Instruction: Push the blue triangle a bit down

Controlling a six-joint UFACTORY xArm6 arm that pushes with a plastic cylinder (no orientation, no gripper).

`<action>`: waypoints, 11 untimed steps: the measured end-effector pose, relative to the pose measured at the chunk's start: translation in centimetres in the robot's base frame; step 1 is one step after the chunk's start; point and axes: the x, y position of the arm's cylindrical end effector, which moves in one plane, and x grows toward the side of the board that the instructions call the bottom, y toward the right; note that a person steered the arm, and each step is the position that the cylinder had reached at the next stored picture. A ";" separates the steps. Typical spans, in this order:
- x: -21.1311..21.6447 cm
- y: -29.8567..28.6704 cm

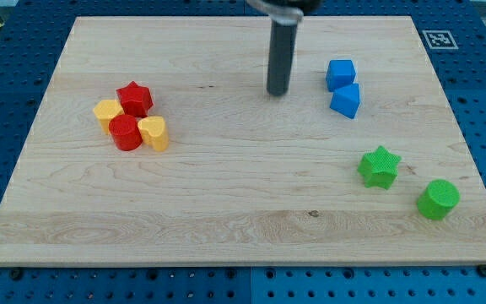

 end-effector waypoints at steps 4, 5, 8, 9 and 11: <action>-2.7 14.2; -0.1 14.4; 4.3 11.5; 4.3 8.4; 5.2 7.9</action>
